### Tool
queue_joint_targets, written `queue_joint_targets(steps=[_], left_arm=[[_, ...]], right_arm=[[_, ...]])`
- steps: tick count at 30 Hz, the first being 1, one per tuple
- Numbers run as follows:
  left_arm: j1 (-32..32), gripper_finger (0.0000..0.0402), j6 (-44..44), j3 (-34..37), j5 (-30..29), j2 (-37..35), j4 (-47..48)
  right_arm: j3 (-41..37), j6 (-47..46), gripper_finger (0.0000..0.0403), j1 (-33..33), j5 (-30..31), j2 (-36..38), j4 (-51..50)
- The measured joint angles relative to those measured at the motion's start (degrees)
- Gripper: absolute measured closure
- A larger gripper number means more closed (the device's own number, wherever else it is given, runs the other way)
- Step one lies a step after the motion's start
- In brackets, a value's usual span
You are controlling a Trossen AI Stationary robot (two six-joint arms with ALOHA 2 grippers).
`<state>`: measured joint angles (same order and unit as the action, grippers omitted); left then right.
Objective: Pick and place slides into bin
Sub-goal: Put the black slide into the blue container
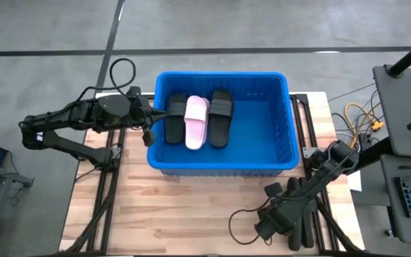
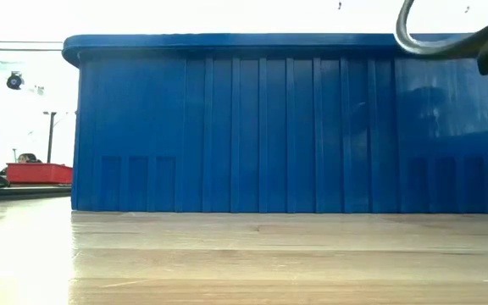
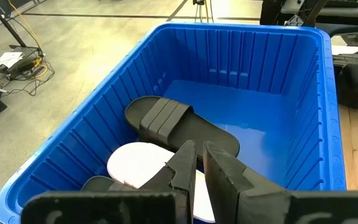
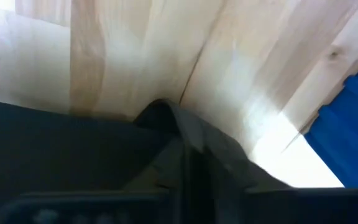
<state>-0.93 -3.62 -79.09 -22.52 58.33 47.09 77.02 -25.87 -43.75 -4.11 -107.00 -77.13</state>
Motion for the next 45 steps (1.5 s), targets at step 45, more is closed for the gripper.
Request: queue_joint_targets(steps=[45], left_arm=[[-0.02, 0.0384, -0.28, 0.0, 0.0, 0.34, -0.09]], right_arm=[[36.75, 12.26, 0.039, 22.45, 26.65, 9.41, 29.79]])
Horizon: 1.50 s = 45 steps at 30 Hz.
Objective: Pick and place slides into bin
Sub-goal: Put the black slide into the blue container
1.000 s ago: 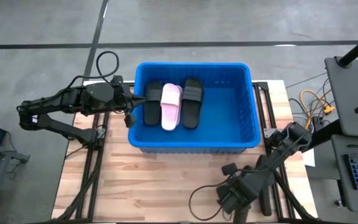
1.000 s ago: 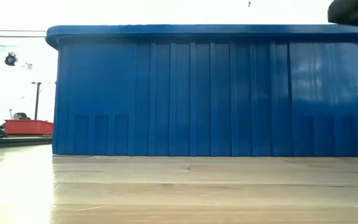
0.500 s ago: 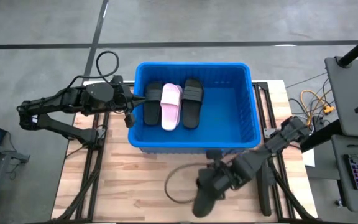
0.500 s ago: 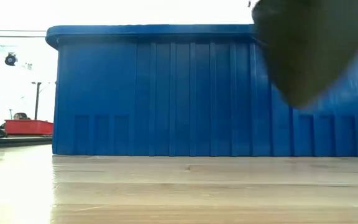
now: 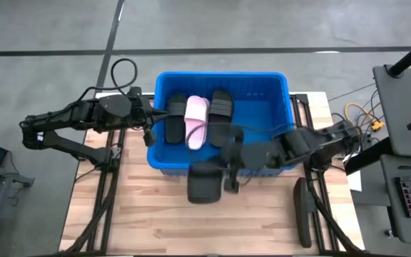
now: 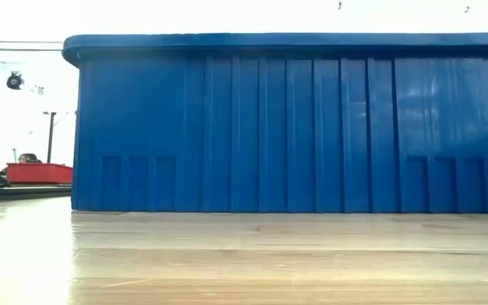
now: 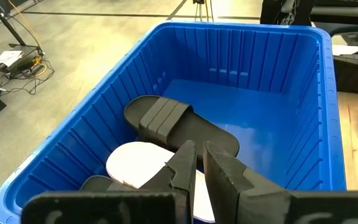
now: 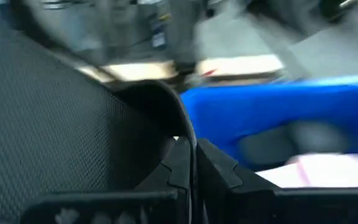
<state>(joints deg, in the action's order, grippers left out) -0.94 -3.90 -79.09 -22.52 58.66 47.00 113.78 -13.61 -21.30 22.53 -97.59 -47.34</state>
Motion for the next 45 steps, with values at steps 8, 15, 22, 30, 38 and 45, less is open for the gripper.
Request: queue_joint_targets(steps=[8, 15, 22, 30, 38, 45], left_arm=[[-0.01, 0.0384, 0.02, 0.0, 0.0, 0.06, 0.08], [0.02, 0.0384, 0.06, 0.0, 0.02, -0.03, 0.42], [-0.01, 0.0384, -0.09, 0.02, -3.22, -0.14, 3.66], [-0.07, 0.0384, -0.16, 0.02, -4.98, -0.21, 1.05], [-0.07, 0.0384, -0.19, 0.02, -6.1, -0.21, -5.87], [-0.07, 0.0384, -0.19, 0.02, -6.43, -0.14, -7.82]], right_arm=[[-2.2, 25.14, 0.0391, 5.07, 11.07, 5.17, -1.7], [-14.43, 25.77, 0.0391, 13.5, 7.79, 12.64, -1.37], [-32.5, 31.77, 0.0391, 22.42, 4.34, 24.39, 2.33], [-52.89, 43.16, 0.0391, 36.11, -8.38, 35.03, 16.12], [-63.5, 49.6, 0.0391, 47.82, -19.41, 36.78, 27.01], [-67.85, 52.82, 0.0391, 55.15, -25.6, 32.78, 30.29]])
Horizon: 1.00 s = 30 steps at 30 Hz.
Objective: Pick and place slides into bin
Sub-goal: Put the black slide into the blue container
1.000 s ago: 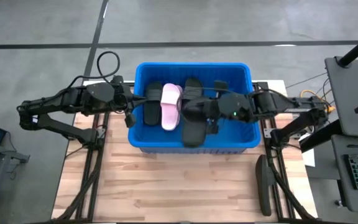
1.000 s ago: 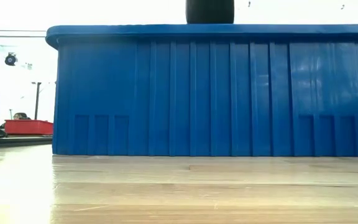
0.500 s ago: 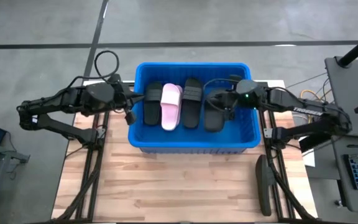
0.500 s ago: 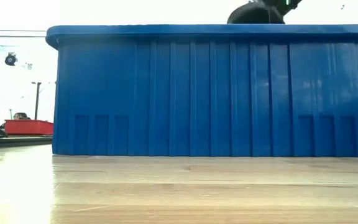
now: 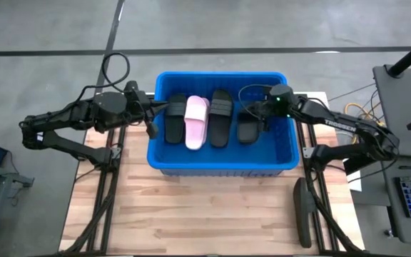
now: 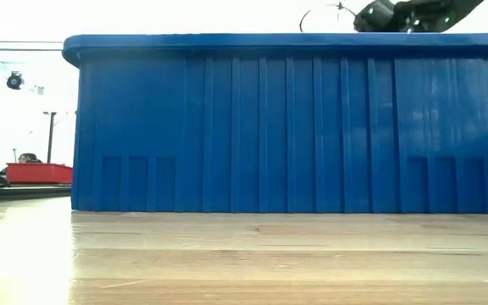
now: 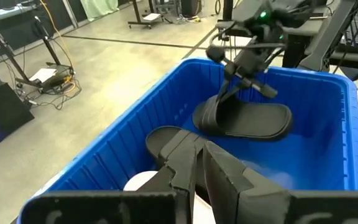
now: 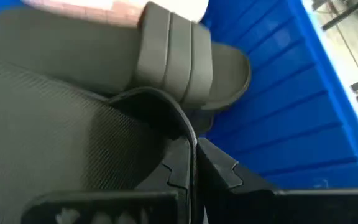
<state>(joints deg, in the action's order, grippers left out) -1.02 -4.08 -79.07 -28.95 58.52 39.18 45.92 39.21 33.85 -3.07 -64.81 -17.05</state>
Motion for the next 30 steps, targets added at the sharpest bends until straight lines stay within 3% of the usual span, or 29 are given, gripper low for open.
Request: queue_joint_targets(steps=[16, 30], left_arm=[[0.0, 0.0384, -1.39, 0.0, -2.12, 0.37, 0.16], [0.0, 0.0384, -1.52, 0.0, -2.12, 0.35, 0.27]], right_arm=[[-0.6, 11.62, 0.0384, 6.7, -4.13, -12.27, 6.9], [2.2, 13.84, 0.0293, 6.68, 0.2, -18.49, 6.71]])
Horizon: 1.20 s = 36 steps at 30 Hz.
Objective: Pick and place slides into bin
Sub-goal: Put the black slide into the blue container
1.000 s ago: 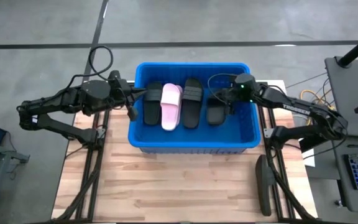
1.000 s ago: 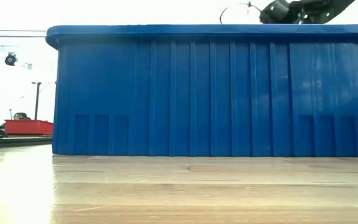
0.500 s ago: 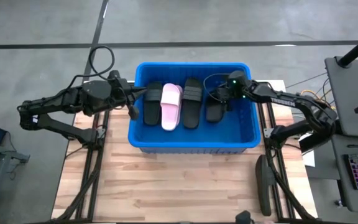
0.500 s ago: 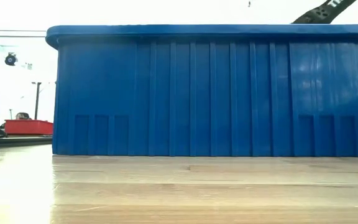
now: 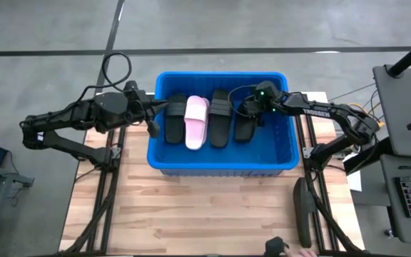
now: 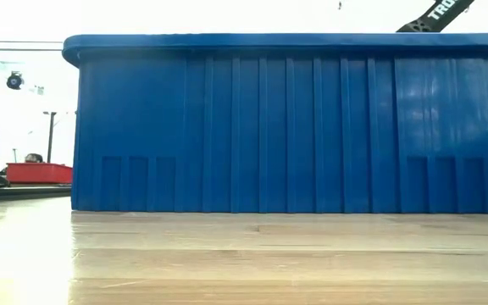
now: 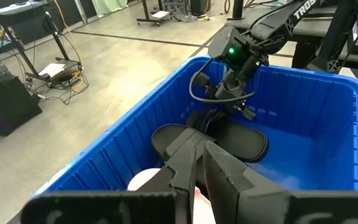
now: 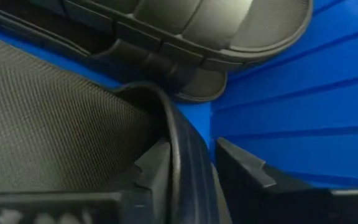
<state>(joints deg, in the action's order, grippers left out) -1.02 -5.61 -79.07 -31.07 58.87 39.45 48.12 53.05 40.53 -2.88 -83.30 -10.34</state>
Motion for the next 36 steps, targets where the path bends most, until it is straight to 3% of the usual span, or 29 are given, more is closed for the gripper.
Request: queue_joint_targets(steps=[4, 12, 19, 22, 25, 27, 30, 36], left_arm=[[0.0, 0.0384, 0.0, 0.0, 0.0, 0.0, 0.01], [0.0, 0.0384, 0.23, 0.0, 0.0, 0.0, 0.01], [0.0, 0.0384, 0.48, 0.0, -0.08, 0.0, 0.03], [-0.02, 0.0384, 0.02, 0.0, -3.27, 0.13, 0.01], [-0.04, 0.0384, 0.14, 0.0, -5.07, 0.13, -0.01], [-0.02, 0.0384, 0.11, 0.0, -5.07, 0.13, -0.01], [-0.02, 0.0384, 0.09, 0.0, -5.03, 0.13, -0.01], [-0.02, 0.0384, 0.05, 0.0, -3.47, 0.35, -0.01]], right_arm=[[1.3, -0.3, 0.025, 0.0, 0.46, 0.94, -2.83], [9.78, -9.54, 0.0186, 0.02, 0.29, 0.76, -22.04], [21.71, -35.2, 0.0179, 0.02, -1.41, 1.04, -31.04], [27.02, -45.39, 0.0183, -0.21, -9.11, 1.09, -33.21], [32.06, -50.41, 0.0189, -1.51, -21.73, 1.2, -35.87], [34.93, -52.51, 0.0193, -3.7, -26.28, 1.22, -39.18], [39.24, -52.98, 0.0199, -9.12, -24.37, 1.23, -48.65], [43.21, -59.08, 0.0209, -25.24, -10.76, 1.42, -67.03]])
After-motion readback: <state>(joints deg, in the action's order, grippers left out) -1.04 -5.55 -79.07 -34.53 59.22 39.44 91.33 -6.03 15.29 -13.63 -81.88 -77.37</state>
